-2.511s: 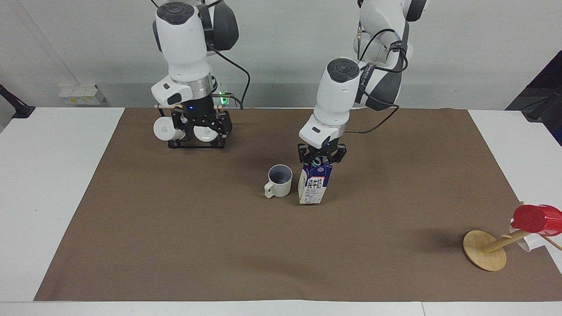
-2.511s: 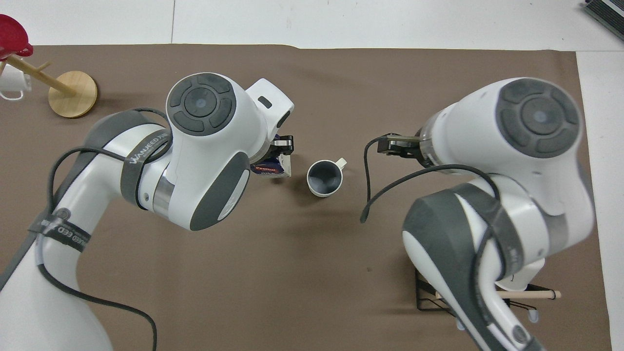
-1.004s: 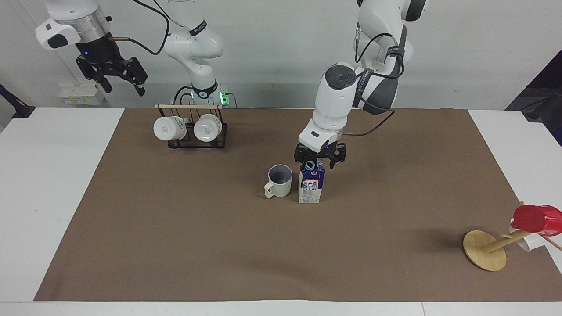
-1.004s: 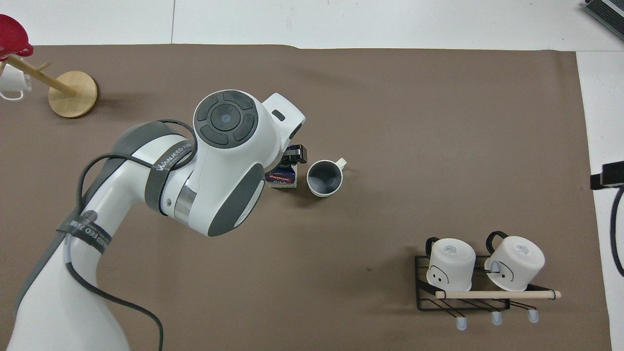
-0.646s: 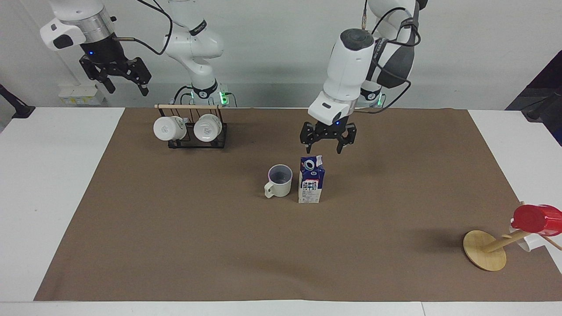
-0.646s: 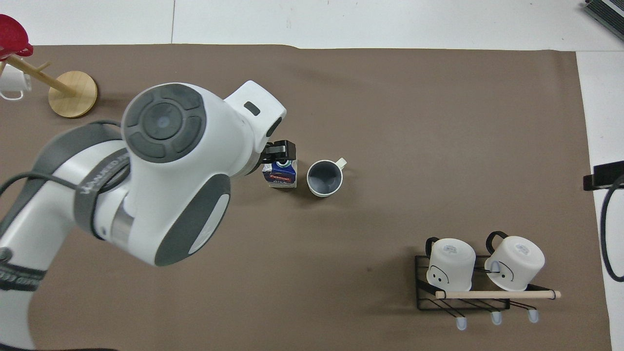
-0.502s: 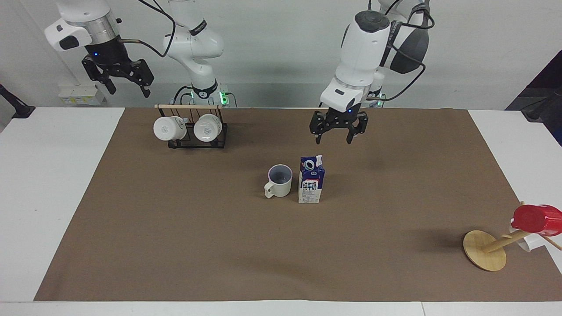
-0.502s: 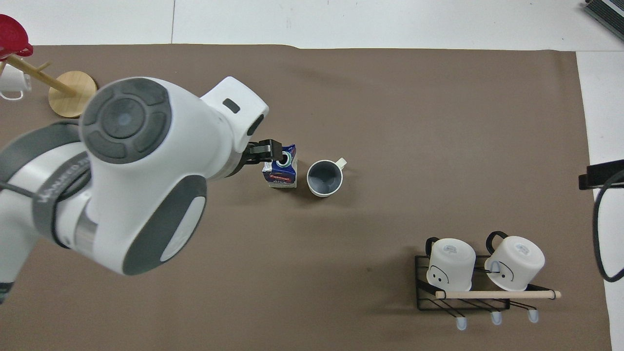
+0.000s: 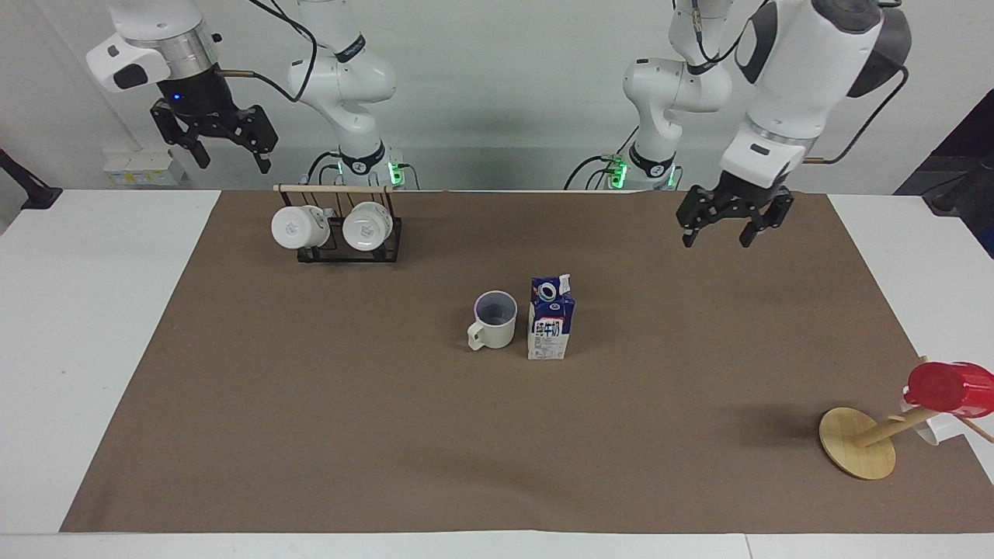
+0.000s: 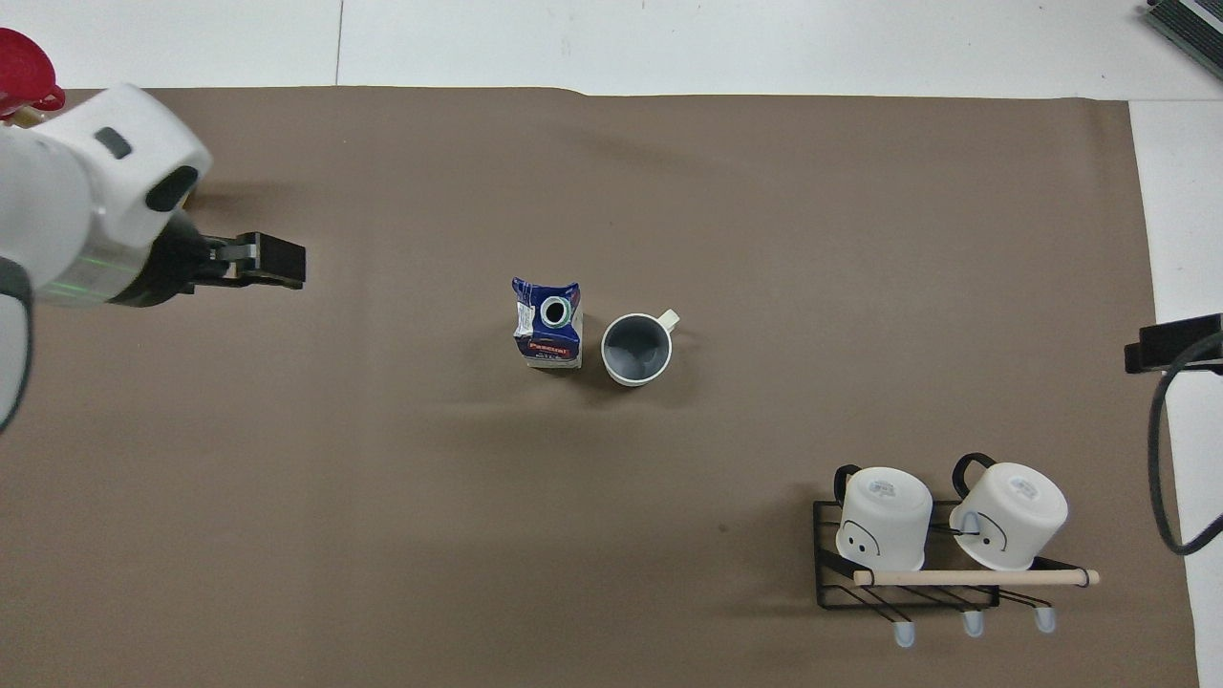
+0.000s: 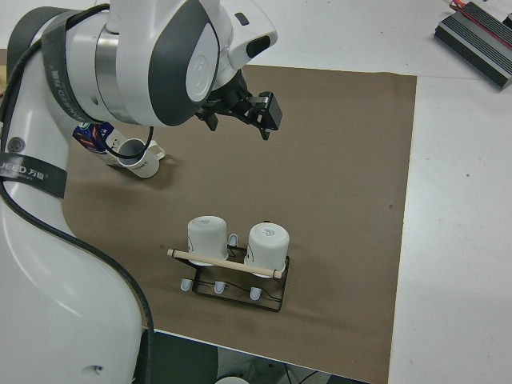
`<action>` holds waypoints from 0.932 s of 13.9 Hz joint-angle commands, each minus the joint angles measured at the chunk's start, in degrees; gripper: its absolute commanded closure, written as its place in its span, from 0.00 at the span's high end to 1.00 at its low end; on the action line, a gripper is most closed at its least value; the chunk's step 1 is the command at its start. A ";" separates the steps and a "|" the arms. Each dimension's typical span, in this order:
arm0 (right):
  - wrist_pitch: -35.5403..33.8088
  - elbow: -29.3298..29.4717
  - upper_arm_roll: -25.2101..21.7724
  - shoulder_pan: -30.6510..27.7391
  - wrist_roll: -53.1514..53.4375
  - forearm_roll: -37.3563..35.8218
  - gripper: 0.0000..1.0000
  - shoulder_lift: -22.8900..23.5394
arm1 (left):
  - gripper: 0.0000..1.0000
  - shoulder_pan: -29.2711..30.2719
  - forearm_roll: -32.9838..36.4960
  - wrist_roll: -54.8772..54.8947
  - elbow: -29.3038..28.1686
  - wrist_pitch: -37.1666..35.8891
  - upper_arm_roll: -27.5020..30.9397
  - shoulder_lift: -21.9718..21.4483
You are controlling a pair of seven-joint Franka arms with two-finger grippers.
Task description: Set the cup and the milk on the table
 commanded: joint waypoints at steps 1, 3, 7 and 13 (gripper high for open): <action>0.02 -1.02 -0.20 -0.36 -0.80 1.20 1.00 -0.99 | 1.00 4.40 -0.34 4.92 2.07 -2.10 -0.41 -2.25; -0.06 -0.93 -0.20 -0.36 -0.72 1.20 1.00 -0.99 | 1.00 8.00 0.01 8.86 5.23 -4.30 -0.67 -1.38; -0.24 -0.93 -0.11 -0.36 -0.72 1.20 1.00 -0.99 | 1.00 13.37 0.98 16.06 8.05 -8.42 -0.50 -1.38; -0.24 -1.02 -0.20 -0.44 -0.80 1.11 1.00 -1.17 | 1.00 14.53 0.28 17.41 15.78 -16.51 -0.32 2.92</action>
